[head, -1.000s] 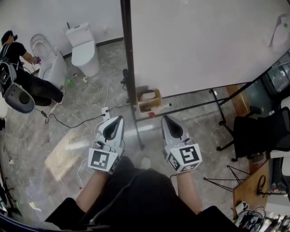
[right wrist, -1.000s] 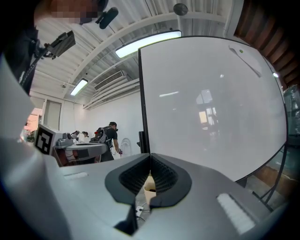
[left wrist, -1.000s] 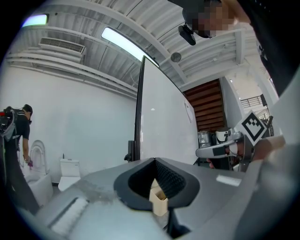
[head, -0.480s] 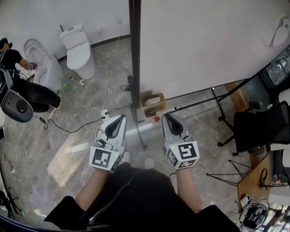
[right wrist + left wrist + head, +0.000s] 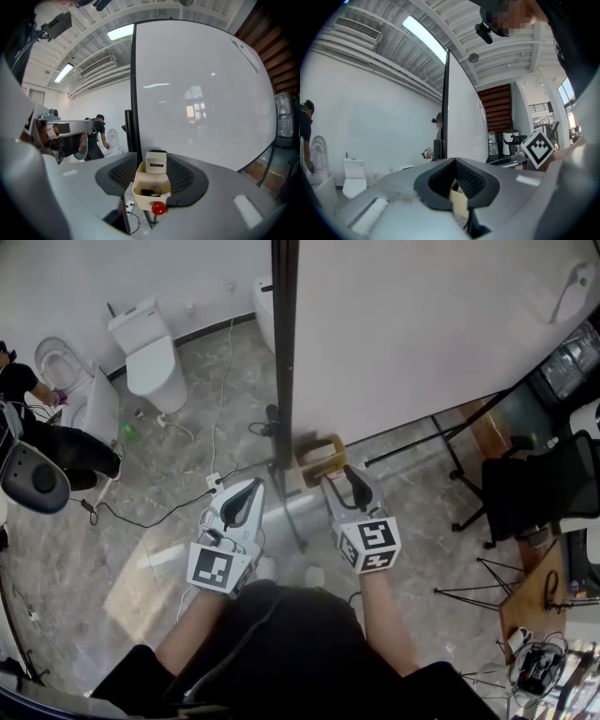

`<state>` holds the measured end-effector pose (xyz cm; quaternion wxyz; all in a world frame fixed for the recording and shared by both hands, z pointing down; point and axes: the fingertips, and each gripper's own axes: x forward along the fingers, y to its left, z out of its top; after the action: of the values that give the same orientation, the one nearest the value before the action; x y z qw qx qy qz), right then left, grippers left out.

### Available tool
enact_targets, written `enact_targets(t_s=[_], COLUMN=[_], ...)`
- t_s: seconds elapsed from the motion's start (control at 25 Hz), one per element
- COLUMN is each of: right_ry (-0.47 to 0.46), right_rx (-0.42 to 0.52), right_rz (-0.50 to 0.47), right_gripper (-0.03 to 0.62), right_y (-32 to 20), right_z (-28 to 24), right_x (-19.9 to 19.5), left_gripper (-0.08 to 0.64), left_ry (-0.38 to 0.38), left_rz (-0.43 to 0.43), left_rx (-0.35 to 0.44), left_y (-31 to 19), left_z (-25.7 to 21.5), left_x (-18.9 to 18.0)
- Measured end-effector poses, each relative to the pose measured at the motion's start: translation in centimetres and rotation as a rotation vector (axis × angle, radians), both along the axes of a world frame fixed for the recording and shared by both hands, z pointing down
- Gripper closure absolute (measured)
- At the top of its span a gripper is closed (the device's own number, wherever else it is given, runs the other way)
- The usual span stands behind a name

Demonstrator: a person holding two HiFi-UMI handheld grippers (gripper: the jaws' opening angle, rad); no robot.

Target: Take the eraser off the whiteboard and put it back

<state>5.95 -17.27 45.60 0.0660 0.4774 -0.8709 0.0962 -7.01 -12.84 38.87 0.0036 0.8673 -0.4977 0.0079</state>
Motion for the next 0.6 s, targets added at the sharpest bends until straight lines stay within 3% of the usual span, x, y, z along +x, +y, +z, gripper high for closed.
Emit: enact_targets(t_s=[0.2,0.6], right_ry=[0.01,0.034], right_rx=[-0.035,-0.071], right_rz=[0.033,0.048], right_gripper=[0.317,0.287], right_y=[-2.0,-4.3], right_z=[1.6,3.1], right_x=[-0.5,-1.8], left_gripper=[0.554,0.554], left_ry=[-0.006,-0.014], left_rz=[0.015,0.011], left_rx=[-0.005,-0.012], left_y=[-0.7,-1.9], left_z=[0.0,0.4], left_x=[-0.7,-2.4])
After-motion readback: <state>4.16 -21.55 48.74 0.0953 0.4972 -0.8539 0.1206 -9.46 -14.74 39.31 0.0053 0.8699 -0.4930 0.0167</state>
